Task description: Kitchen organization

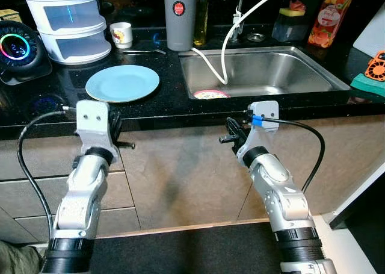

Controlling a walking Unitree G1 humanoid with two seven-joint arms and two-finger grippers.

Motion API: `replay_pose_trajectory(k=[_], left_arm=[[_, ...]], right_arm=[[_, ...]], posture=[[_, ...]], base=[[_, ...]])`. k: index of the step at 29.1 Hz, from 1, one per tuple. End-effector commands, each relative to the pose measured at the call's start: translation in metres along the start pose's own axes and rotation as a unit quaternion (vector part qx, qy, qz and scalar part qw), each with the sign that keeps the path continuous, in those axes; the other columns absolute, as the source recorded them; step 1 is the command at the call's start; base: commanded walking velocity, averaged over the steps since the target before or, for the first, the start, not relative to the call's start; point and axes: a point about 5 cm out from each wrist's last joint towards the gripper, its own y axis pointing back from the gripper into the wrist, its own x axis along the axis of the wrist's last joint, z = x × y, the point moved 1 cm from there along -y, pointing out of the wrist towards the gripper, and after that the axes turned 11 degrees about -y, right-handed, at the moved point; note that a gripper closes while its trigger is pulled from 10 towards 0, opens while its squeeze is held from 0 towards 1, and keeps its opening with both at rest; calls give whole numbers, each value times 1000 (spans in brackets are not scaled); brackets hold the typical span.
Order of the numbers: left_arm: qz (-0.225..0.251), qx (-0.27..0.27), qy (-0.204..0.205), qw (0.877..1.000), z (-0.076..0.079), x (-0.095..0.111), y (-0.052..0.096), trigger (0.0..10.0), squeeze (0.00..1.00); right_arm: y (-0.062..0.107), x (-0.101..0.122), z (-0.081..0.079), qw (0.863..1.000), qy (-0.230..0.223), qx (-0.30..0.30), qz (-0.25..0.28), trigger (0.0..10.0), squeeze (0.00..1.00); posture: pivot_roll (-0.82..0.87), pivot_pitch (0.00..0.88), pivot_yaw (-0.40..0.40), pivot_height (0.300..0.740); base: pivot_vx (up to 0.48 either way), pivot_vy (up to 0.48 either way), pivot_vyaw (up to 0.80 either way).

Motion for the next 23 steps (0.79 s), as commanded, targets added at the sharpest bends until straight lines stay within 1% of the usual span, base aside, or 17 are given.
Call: replay_pose_trajectory(k=[1,7,19,23], left_arm=[[-2,3,-6,1000,-5,-1,0,10000,0],[-2,-1,-7,1000,-4,-1,1,10000,0],[7,1,-9,1000,-6,3,-1,10000,0],[11,1,-8,1000,-6,4,-1,10000,0]], right_arm=[[-2,2,1,1000,-4,-5,7,10000,0],[0,0,2,1000,-6,-8,6,10000,0],[-2,1,1,1000,-7,-5,9,10000,0],[-3,1,1,1000,-7,-4,9,10000,0]], posture=[[-52,118,13,740],[-48,119,15,740],[-49,117,12,740],[-49,118,13,740]], base=[[240,0,0],[0,0,0],[0,0,0],[256,0,0]])
